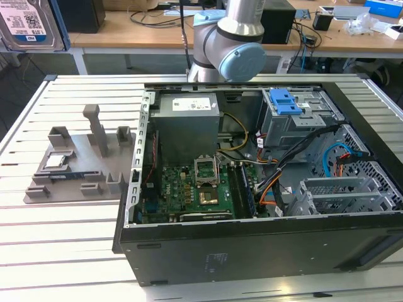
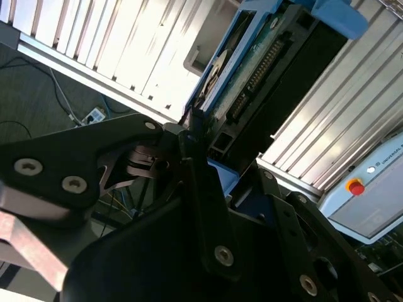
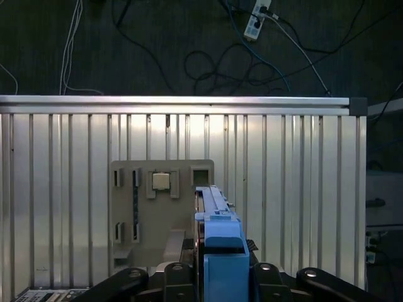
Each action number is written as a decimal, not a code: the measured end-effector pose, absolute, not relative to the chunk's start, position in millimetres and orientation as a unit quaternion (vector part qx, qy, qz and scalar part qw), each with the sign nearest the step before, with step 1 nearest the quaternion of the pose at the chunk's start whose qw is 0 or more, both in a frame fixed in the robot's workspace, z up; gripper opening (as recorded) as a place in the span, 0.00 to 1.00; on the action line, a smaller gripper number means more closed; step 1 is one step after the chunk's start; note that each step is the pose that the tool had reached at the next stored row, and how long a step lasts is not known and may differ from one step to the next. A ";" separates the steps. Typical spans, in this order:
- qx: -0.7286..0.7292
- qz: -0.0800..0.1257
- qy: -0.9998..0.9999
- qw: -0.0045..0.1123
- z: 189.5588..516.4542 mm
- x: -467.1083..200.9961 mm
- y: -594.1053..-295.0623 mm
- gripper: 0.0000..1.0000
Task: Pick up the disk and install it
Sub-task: 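Pick up the disk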
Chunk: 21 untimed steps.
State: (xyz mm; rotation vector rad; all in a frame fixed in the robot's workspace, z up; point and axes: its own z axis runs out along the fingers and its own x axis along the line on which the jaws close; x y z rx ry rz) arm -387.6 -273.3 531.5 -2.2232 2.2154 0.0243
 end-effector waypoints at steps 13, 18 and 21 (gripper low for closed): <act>-0.708 0.008 0.706 0.001 531.4 -366.1 -286.4 0.37; -0.708 0.009 0.706 0.001 531.4 -344.6 -290.7 0.37; -0.708 0.009 0.706 0.001 531.4 -335.6 -291.7 0.37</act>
